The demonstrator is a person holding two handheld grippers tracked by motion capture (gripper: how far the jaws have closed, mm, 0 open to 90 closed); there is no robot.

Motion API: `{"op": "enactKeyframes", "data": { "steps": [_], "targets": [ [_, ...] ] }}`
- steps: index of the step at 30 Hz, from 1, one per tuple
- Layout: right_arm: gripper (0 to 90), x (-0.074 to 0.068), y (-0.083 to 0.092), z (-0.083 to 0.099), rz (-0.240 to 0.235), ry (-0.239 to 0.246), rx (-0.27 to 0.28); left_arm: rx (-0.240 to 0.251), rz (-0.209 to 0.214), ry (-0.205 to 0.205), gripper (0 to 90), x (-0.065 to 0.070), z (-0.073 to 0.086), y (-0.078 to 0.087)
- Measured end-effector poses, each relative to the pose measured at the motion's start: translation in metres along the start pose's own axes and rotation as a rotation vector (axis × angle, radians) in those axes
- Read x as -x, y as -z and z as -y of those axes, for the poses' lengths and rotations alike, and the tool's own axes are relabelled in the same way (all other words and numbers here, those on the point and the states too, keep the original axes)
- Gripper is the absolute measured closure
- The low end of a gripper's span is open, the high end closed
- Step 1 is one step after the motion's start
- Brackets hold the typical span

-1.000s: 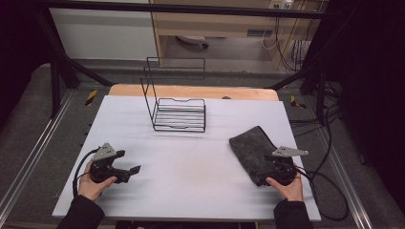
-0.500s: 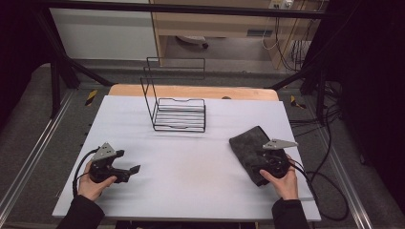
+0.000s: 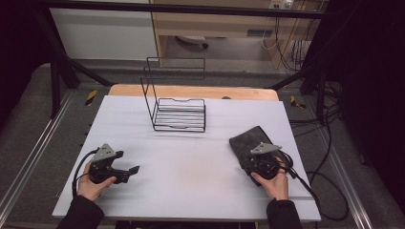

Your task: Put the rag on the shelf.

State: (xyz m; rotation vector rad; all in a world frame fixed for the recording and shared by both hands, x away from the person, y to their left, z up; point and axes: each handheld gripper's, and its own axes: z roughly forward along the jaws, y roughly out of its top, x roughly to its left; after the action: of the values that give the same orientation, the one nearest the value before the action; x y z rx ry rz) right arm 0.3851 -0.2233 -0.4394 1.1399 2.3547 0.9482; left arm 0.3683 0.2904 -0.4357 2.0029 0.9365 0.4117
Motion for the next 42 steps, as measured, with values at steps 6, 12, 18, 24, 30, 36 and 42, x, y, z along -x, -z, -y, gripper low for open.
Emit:
{"op": "enactKeyframes", "data": {
  "steps": [6,12,18,24,30,36,42],
  "targets": [
    [62.4,-0.004,-0.004,0.003,0.052,0.054,-0.013,-0.004,-0.002,-0.004,8.8,0.001,0.0,-0.001],
    [73.7,-0.004,-0.004,0.003,0.08,0.072,-0.024,-0.004,-0.004,-0.006,9.1,0.001,0.0,-0.001],
    [82.7,-0.001,-0.003,0.001,0.072,0.075,-0.033,-0.007,-0.005,-0.009,9.2,0.002,0.0,-0.001],
    [85.1,0.004,0.0,-0.002,0.047,0.054,-0.021,-0.005,-0.006,-0.012,9.4,0.002,0.0,-0.001],
    [85.5,0.005,0.011,-0.005,0.006,0.002,0.035,-0.005,-0.005,-0.011,9.5,0.002,0.0,-0.001],
    [85.5,-0.002,0.015,-0.01,-0.035,-0.015,0.057,-0.003,-0.003,-0.009,9.6,0.002,-0.001,-0.001],
    [85.4,-0.011,0.014,-0.014,-0.087,-0.04,0.077,-0.004,-0.004,-0.01,9.6,0.003,-0.001,-0.001]
  ]
}}
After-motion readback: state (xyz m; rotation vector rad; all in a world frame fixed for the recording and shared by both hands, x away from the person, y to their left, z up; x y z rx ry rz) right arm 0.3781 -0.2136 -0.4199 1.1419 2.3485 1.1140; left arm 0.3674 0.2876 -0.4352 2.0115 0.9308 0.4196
